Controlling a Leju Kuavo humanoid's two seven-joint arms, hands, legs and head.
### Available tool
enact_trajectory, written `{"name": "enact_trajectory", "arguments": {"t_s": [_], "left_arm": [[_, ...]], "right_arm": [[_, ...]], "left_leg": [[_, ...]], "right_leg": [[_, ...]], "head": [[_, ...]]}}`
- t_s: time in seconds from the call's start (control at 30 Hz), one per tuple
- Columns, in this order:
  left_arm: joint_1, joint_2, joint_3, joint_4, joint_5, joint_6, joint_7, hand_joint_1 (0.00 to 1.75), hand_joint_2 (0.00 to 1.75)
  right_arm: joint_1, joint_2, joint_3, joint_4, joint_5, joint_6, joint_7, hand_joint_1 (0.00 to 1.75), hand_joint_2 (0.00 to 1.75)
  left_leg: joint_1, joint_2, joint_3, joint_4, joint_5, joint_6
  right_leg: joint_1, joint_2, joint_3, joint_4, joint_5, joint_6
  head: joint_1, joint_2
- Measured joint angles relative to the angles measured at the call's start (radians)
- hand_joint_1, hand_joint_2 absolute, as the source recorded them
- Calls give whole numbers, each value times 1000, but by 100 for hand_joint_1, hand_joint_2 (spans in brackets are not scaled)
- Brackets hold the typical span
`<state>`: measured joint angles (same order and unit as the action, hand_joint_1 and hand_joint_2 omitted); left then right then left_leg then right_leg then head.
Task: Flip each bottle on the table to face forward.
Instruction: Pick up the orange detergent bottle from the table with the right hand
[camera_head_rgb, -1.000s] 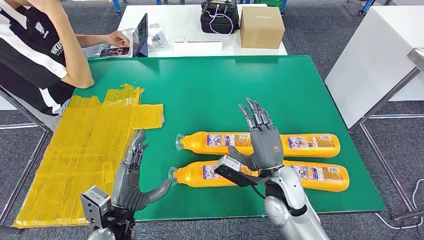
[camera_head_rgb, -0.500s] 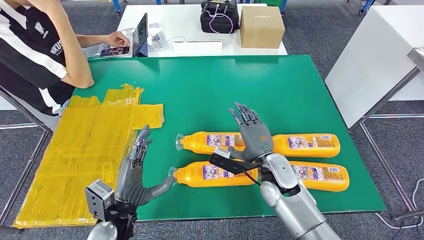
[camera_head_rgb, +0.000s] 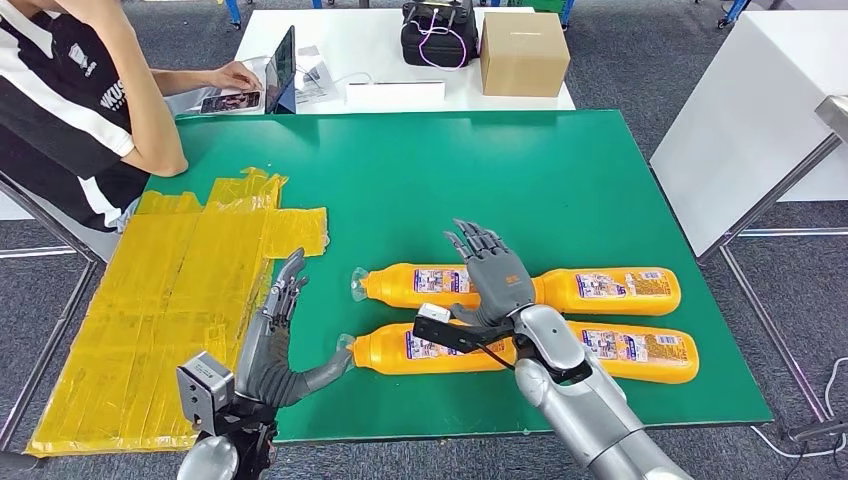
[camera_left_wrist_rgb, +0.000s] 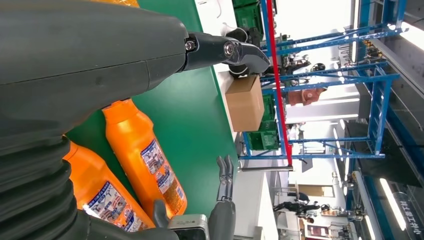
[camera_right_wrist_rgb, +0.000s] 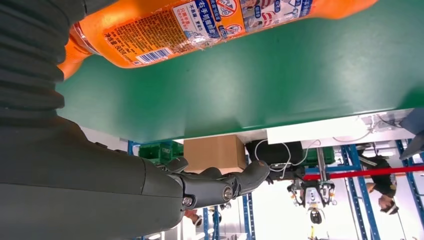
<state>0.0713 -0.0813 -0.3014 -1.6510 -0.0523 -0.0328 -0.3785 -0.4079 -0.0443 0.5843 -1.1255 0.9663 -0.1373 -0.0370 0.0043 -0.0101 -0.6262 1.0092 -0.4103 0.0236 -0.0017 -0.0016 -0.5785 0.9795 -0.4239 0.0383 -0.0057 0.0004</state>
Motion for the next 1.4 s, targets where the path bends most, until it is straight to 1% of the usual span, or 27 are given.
{"name": "enact_trajectory", "arguments": {"t_s": [0.13,0.27,0.73,1.0,1.23,1.4], "left_arm": [[-3,0,-2,2,2,-1,0,0,175],[-13,-1,-12,12,6,-8,0,0,175],[-61,-12,-28,51,23,-20,6,0,175],[-78,-16,-44,73,36,-19,4,0,175],[-88,-17,-48,86,39,-19,1,0,175],[-102,-18,-53,103,45,-18,-4,0,175]], "right_arm": [[-5,2,5,16,3,5,-2,0,175],[-33,14,22,65,13,17,-4,0,175],[-201,71,78,367,101,20,37,0,175],[-274,97,95,487,105,70,37,0,175],[-300,108,103,539,99,101,36,0,175],[-325,109,108,584,71,159,26,0,175]], "left_leg": [[0,0,0,0,0,0],[0,0,0,0,0,0],[0,0,0,0,1,0],[0,0,0,0,1,0],[0,0,0,0,1,0],[0,0,0,0,1,0]], "right_leg": [[0,0,0,0,0,0],[0,0,0,0,0,0],[0,0,0,0,0,0],[0,0,0,0,0,0],[0,0,0,0,0,0],[0,0,0,0,0,0]], "head": [[0,0],[0,0],[0,0],[0,0],[0,0],[0,0]]}}
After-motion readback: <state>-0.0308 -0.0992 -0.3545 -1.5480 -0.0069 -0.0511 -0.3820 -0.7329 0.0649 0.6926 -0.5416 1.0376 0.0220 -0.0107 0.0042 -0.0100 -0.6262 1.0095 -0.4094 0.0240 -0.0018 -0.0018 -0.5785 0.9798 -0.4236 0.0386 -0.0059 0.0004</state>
